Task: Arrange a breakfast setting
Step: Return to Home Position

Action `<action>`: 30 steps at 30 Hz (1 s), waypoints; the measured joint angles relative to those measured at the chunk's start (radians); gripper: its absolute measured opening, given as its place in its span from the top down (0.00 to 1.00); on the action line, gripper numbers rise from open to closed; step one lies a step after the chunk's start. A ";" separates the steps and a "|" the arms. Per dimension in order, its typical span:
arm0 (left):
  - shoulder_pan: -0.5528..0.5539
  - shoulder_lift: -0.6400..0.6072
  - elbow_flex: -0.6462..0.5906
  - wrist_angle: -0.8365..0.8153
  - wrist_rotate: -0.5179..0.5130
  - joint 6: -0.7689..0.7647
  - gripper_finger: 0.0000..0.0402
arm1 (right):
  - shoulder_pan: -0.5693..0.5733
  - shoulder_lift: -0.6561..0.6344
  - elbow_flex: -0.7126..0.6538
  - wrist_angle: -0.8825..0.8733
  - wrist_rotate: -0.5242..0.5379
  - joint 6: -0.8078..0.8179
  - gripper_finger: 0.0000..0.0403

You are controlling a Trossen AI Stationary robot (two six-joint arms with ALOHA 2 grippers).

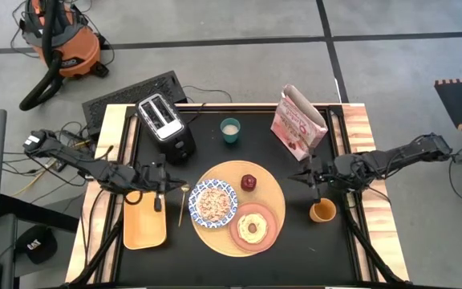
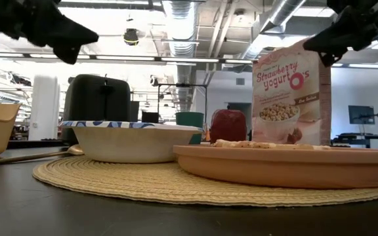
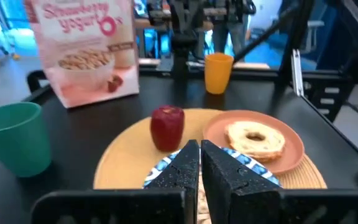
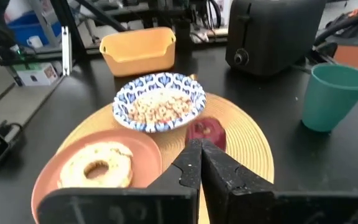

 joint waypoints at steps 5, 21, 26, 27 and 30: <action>0.012 -0.159 -0.087 0.021 -0.003 0.027 0.99 | 0.000 -0.046 -0.001 -0.019 -0.001 0.000 0.92; 0.021 -0.581 -0.197 -0.204 -0.042 0.070 0.99 | 0.000 -0.299 -0.245 0.126 -0.001 0.064 0.93; 0.020 -0.638 -0.196 -0.271 -0.057 0.053 0.99 | 0.000 -0.409 -0.314 0.123 -0.001 0.086 0.94; 0.020 -0.637 -0.197 -0.288 -0.065 0.046 0.99 | 0.000 -0.429 -0.323 0.125 0.000 0.086 0.94; 0.020 -0.638 -0.196 -0.325 -0.096 0.009 0.99 | 0.000 -0.489 -0.351 0.129 0.010 0.086 0.92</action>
